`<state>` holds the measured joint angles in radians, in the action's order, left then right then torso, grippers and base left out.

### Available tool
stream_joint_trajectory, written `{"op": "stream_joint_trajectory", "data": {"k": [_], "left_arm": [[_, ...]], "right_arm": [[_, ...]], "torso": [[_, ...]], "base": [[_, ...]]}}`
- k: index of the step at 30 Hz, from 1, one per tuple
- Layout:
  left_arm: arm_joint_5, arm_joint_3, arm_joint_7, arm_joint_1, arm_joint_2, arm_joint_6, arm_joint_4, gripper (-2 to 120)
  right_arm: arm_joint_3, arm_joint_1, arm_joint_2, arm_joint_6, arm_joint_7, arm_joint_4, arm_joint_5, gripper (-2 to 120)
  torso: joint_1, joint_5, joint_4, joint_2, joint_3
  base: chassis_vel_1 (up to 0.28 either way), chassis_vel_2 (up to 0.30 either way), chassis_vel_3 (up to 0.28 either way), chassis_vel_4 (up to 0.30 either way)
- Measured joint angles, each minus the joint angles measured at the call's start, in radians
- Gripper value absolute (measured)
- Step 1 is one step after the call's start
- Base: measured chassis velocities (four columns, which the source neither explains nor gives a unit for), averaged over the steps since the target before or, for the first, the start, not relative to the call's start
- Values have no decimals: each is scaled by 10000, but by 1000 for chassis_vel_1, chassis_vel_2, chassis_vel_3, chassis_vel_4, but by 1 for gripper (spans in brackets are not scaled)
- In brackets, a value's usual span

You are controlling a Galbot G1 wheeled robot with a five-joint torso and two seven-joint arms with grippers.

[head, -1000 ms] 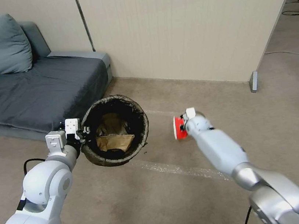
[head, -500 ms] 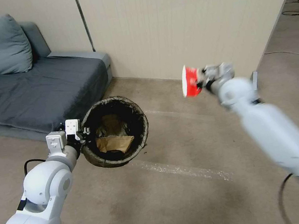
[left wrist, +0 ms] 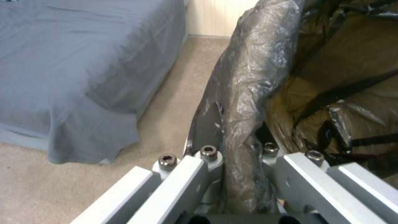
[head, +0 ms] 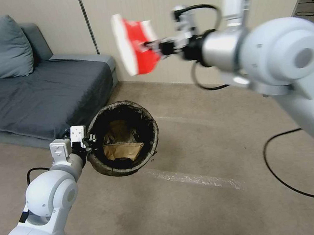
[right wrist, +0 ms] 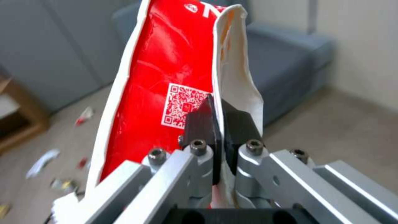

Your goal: Pick up the trash bin, then pick up the garbage from the floor and place it into the trash bin.

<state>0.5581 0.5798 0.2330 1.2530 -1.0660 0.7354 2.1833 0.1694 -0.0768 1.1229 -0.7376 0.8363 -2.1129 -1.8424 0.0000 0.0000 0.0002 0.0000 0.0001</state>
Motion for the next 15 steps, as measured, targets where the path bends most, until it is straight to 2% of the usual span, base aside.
{"op": "stream_joint_trajectory", "data": {"k": [2,4,8,15], "left_arm": [[-2,43,-2,-25,-61,0,-22,1],[-8,65,3,-64,-97,0,-48,1],[-10,95,2,-109,-124,0,-70,1],[-1,136,1,-122,-143,0,-120,1]], "right_arm": [[894,208,971,4,152,527,180,0],[1353,206,1422,6,308,832,334,0],[1803,-27,1567,9,357,1079,721,0],[2083,-798,1159,12,185,1122,1485,0]], "torso": [[0,-5,4,0,0],[1,-6,4,0,0],[0,-3,-1,0,0],[0,1,-3,0,0]], "base": [[0,0,0,0],[0,0,0,0],[0,0,0,0],[0,0,0,0]]}}
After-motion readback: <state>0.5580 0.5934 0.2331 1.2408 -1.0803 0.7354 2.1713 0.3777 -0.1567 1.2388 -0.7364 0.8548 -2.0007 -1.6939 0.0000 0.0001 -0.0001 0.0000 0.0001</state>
